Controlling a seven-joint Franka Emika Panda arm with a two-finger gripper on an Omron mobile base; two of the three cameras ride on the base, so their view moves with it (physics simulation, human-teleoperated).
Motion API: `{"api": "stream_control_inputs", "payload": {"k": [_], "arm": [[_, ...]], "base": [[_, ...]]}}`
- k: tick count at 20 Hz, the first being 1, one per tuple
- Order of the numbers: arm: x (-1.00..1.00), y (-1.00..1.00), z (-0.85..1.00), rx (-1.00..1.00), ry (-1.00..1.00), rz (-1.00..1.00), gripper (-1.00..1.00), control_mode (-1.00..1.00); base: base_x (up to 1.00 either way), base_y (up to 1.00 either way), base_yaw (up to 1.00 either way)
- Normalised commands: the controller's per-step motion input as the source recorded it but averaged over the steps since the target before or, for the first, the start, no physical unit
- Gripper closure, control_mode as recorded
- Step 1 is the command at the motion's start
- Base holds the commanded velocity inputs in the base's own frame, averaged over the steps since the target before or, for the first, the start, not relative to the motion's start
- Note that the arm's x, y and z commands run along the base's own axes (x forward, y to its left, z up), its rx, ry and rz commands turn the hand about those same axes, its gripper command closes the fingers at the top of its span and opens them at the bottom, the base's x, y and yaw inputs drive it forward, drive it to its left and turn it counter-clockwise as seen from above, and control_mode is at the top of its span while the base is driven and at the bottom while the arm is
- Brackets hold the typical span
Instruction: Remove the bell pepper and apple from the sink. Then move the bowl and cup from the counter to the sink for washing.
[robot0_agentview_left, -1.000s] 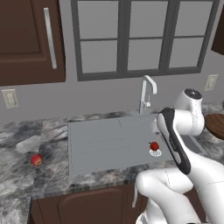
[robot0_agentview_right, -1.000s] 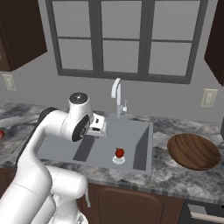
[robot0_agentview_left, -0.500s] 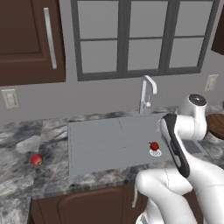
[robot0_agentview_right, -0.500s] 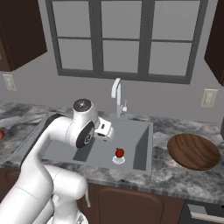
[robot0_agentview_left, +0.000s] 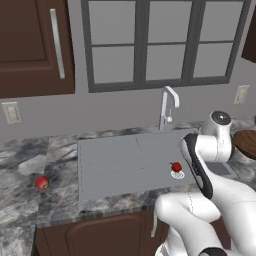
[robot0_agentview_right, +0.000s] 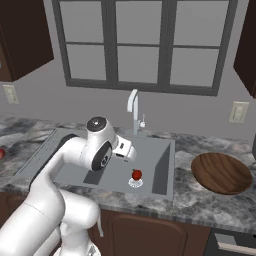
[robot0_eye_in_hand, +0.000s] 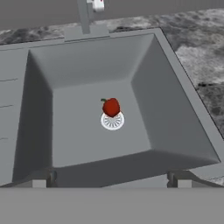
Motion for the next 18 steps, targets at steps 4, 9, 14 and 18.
{"api": "stream_control_inputs", "payload": {"k": [4,9,14,18], "arm": [[0.18,-0.22,-0.13,-0.03,0.00,0.00,-1.00,-1.00],[0.15,-0.17,-0.20,0.00,0.03,0.00,-1.00,-1.00],[0.17,-0.03,-0.25,0.00,0.05,0.00,-1.00,-1.00],[0.23,0.00,-0.23,0.00,0.03,0.03,-1.00,-1.00]], "base": [[0.00,0.00,0.00],[0.00,0.00,0.00],[0.00,0.00,0.00],[0.00,0.00,0.00]]}}
